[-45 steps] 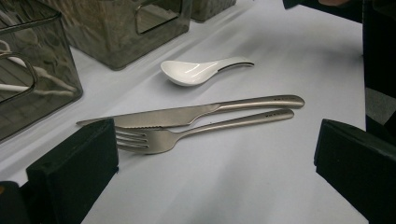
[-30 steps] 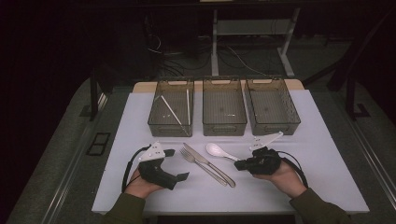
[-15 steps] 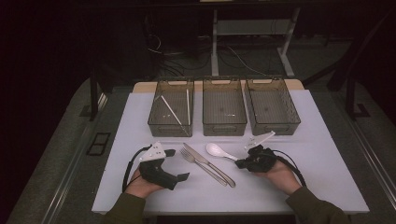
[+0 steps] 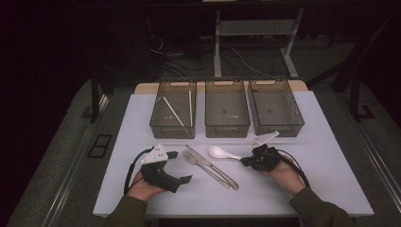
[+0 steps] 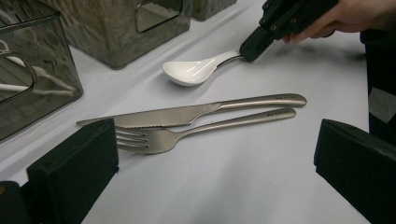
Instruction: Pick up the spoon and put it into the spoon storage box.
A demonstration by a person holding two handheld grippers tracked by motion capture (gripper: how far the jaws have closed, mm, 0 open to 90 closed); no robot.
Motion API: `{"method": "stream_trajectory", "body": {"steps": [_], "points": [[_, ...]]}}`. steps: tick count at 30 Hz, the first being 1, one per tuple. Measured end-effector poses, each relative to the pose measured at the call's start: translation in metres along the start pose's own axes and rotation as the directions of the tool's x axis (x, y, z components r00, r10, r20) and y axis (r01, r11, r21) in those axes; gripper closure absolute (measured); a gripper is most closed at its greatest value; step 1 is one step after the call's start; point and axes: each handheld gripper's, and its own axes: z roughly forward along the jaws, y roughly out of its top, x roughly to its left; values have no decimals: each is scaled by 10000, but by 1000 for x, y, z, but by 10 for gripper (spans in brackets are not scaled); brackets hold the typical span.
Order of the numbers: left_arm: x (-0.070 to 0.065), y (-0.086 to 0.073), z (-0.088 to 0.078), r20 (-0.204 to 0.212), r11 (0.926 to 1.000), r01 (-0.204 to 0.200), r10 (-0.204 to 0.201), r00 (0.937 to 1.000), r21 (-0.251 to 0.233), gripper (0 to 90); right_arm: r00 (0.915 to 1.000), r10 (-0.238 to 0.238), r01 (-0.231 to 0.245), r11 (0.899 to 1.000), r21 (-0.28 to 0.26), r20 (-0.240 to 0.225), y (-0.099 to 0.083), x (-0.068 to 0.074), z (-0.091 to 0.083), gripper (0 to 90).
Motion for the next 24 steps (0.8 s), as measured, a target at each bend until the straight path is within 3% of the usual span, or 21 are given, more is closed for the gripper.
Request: {"method": "stream_trajectory", "body": {"steps": [7, 12, 15, 19, 24], "points": [[1, 0, 1, 1, 10000, 0, 0, 10000, 30, 0, 9995, 230, -228, 9997, -103, 202, 0, -11, 0, 897], [2, 0, 2, 10, 10000, -19, 19, 10000, 62, 0, 9986, 527, -527, 9985, -113, -12, -1, -16, -2, 880], [2, 0, 1, -2, 10000, 10, -10, 10000, 21, 0, 9956, 716, -733, 9970, -266, -597, 2, -16, -6, 737], [1, 0, 0, -15, 10000, -22, 22, 10000, 4, 0, 9920, 570, -622, 9971, -437, -1128, 10, -15, -8, 523], [1, 0, 0, -10, 10000, -3, 3, 10000, 2, 0, 9914, 600, -693, 9946, -774, -1164, 22, -17, -7, 421]]}}
